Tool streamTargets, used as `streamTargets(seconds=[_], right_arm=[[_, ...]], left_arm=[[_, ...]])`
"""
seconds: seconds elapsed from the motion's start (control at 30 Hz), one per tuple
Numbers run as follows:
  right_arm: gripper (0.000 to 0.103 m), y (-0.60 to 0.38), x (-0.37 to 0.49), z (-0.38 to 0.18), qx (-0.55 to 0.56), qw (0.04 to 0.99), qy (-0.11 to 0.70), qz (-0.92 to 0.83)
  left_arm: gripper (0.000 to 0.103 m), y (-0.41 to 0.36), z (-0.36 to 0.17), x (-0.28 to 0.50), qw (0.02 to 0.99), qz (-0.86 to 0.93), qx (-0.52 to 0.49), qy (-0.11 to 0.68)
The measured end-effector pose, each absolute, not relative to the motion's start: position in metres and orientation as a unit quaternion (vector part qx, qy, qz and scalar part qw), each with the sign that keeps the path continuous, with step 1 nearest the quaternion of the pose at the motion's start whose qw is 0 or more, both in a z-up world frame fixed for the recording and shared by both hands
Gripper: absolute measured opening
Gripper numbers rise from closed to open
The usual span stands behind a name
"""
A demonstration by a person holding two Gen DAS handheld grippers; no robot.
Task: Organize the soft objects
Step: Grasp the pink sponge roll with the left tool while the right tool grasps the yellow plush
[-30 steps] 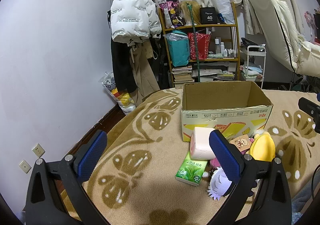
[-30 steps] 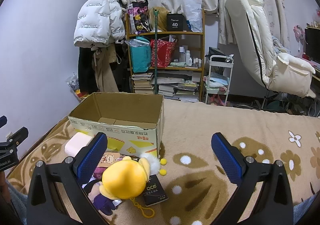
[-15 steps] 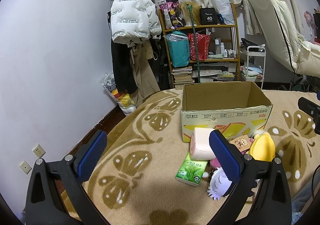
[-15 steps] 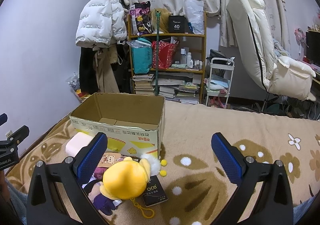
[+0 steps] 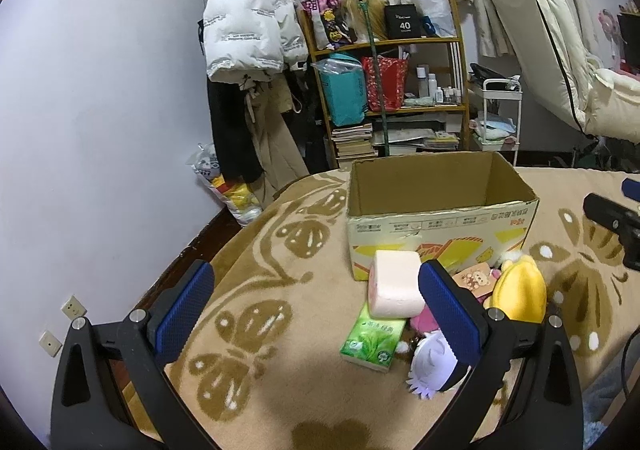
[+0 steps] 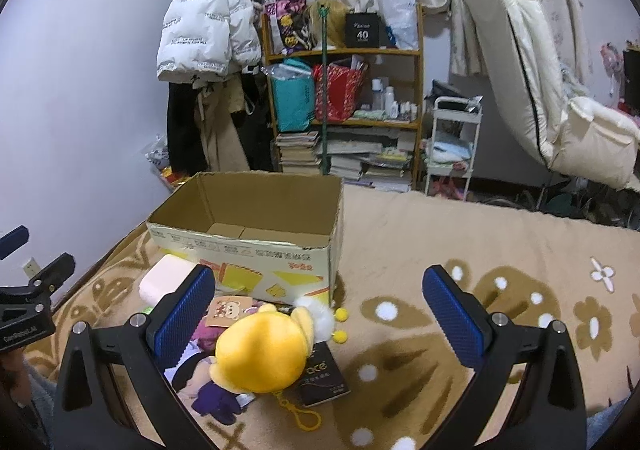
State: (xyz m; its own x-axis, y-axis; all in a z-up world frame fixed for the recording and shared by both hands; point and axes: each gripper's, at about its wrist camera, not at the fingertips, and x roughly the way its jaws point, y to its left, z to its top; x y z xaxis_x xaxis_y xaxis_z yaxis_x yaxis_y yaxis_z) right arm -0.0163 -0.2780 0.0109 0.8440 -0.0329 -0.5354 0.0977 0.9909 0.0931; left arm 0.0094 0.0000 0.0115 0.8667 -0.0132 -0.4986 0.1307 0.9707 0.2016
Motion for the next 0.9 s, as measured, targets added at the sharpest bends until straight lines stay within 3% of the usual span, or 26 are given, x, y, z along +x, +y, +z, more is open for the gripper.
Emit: streamTargets(seconds=[0.27,0.9], right_arm=[[0.103,-0.271,0.006,-0.010,0.078,0.954,0.291,-0.007],[0.103,-0.237,0.047,-0.086,0.028,0.900,0.431,0.054]], left_arm=[[0.101,-0.015,0.003,0.039,0.951,-0.057,0.112,0.281],[0.101,-0.042,-0.058,0.101,0.915,-0.098,0.107,0.378]])
